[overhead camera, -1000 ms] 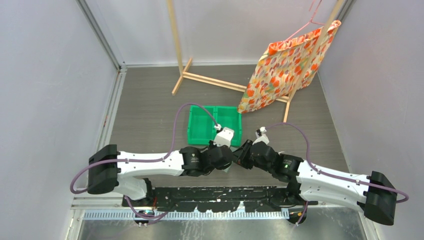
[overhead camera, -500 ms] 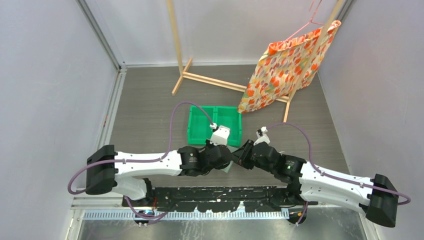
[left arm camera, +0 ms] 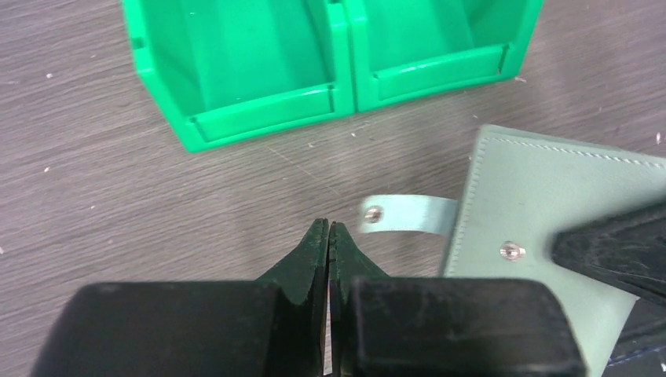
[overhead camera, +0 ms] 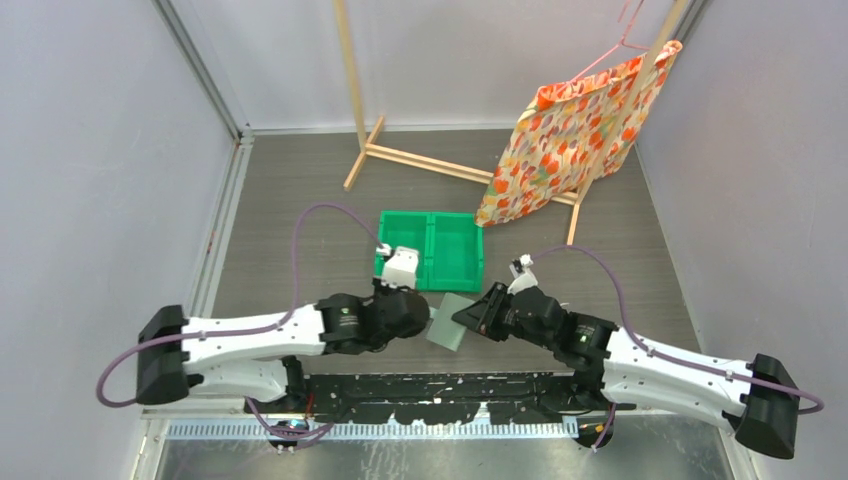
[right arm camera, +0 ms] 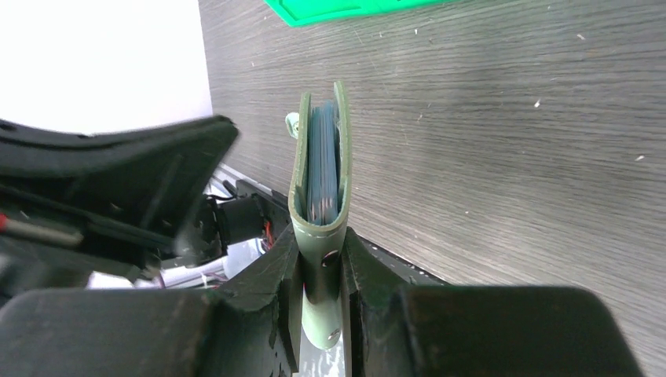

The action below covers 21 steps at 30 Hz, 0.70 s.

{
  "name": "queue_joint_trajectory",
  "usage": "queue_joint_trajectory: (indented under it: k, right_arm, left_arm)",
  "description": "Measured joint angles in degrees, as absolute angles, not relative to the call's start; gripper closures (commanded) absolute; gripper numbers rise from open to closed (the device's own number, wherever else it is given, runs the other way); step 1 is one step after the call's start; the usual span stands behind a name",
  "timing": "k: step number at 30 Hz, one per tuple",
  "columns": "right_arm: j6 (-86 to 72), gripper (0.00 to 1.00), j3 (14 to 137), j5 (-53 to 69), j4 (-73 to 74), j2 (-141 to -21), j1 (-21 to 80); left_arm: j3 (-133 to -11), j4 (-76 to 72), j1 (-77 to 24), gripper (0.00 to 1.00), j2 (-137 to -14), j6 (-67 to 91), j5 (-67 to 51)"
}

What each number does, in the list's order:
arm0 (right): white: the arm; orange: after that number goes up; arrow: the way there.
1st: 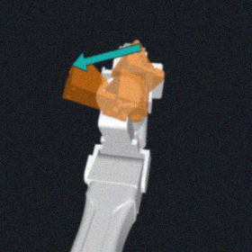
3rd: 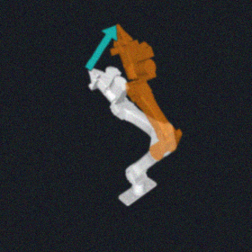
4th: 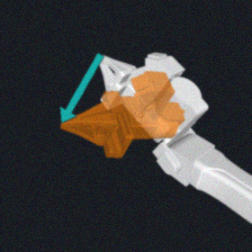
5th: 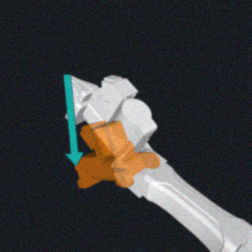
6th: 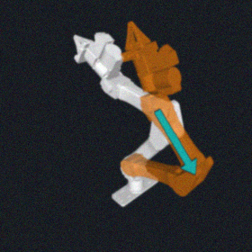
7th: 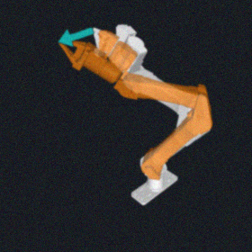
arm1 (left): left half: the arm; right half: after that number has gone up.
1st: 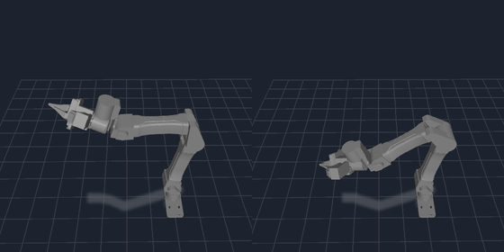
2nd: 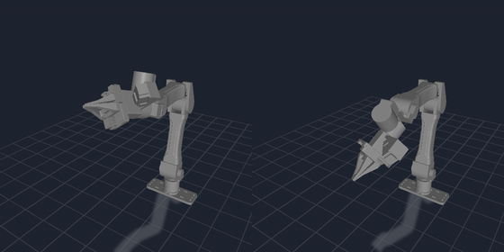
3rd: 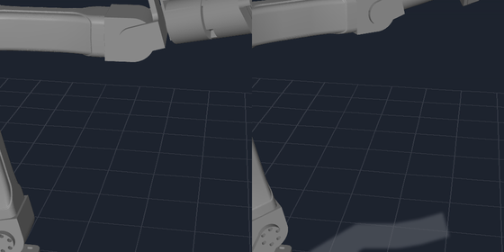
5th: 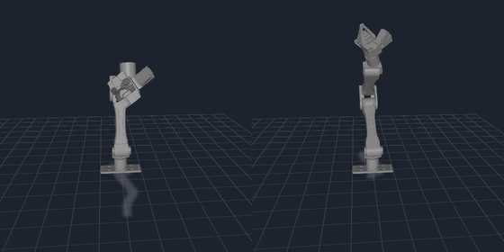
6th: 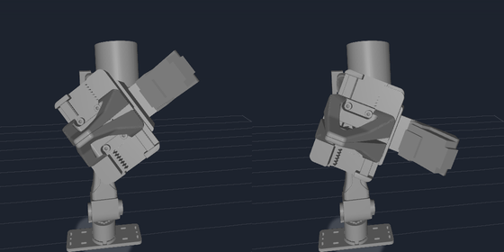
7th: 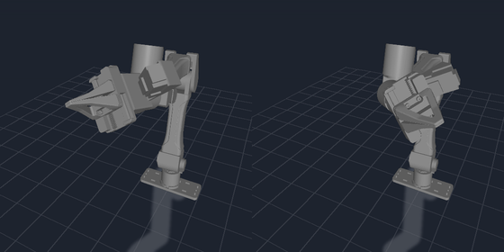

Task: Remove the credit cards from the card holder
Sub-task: Open the card holder at the center of the board.

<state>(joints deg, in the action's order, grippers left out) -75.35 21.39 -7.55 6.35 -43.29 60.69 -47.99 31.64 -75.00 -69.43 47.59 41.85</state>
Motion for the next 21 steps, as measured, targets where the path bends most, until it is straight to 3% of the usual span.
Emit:
queue_joint_trajectory:
  k: [2, 3, 6, 8, 13, 16, 21]
  right_arm:
    - [-73.6, 0.99, 20.6, -7.3, 6.8, -41.5, 60.7]
    - [-72.4, 0.99, 20.0, -6.8, 6.7, -40.1, 60.5]
    - [-69.5, 0.99, 18.0, -4.3, 4.9, -36.2, 59.5]
    - [-67.8, 0.99, 17.2, -2.0, 3.4, -34.8, 58.6]
    - [-65.4, 0.99, 17.1, 4.3, -0.4, -35.1, 55.4]
    - [-64.9, 0.99, 17.1, 7.3, -2.9, -36.5, 53.3]
    - [-66.0, 0.99, 17.1, 12.2, -10.0, -40.8, 50.8]
  left_arm:
    - [-46.6, 32.6, -73.1, 0.99, -64.8, 47.1, 40.6]
    - [-46.1, 33.4, -71.8, 0.9, -62.8, 47.1, 39.9]
    - [-43.6, 36.3, -67.4, 0.32, -56.2, 46.7, 37.0]
    - [-42.2, 38.2, -65.9, 0.17, -51.9, 46.2, 34.3]
    - [-41.4, 40.0, -65.6, 0.1, -39.4, 44.5, 26.0]
    - [-41.2, 39.8, -65.6, 0.01, -29.2, 44.2, 20.6]
    - [-38.0, 37.4, -65.5, 0.0, -15.7, 45.6, 16.2]
